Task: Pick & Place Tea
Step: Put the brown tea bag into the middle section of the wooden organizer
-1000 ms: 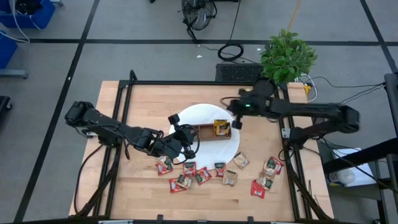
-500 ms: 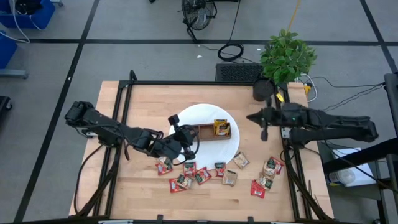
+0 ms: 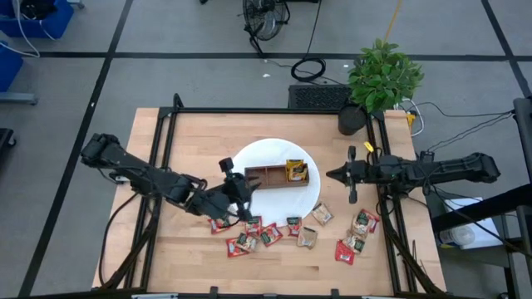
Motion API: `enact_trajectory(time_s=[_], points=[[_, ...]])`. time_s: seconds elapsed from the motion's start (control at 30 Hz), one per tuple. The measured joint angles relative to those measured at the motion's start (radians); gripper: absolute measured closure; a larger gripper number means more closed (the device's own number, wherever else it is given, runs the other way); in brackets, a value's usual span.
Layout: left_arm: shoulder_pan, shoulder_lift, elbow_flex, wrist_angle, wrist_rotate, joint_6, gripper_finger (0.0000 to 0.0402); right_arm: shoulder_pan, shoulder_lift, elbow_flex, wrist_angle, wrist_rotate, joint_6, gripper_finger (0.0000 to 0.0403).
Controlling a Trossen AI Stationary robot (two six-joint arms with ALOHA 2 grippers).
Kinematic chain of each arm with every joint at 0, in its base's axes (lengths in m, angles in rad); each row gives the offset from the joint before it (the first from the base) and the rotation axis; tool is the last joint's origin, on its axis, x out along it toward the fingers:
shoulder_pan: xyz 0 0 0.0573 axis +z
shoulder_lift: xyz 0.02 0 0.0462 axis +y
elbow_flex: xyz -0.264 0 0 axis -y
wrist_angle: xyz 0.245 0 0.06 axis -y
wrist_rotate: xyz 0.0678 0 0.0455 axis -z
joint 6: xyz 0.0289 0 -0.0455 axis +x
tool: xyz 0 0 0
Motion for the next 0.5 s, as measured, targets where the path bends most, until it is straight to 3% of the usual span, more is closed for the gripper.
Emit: enact_trajectory(time_s=[0.1,0.2,0.5], points=[[-0.030,-0.057,-0.009,0.010,0.033,0.015,0.0323,0.039,-0.002,-0.022,0.039,0.000,0.000,0.0403],[-0.055,-0.145,-0.108,0.071,0.058,0.024,0.0323,0.080,-0.006,-0.027,0.060,0.001,-0.004,0.0403],[-0.045,-0.617,-0.720,0.518,0.143,-0.038,0.0323,0.148,-0.041,-0.027,0.058,0.005,-0.034,0.0403]])
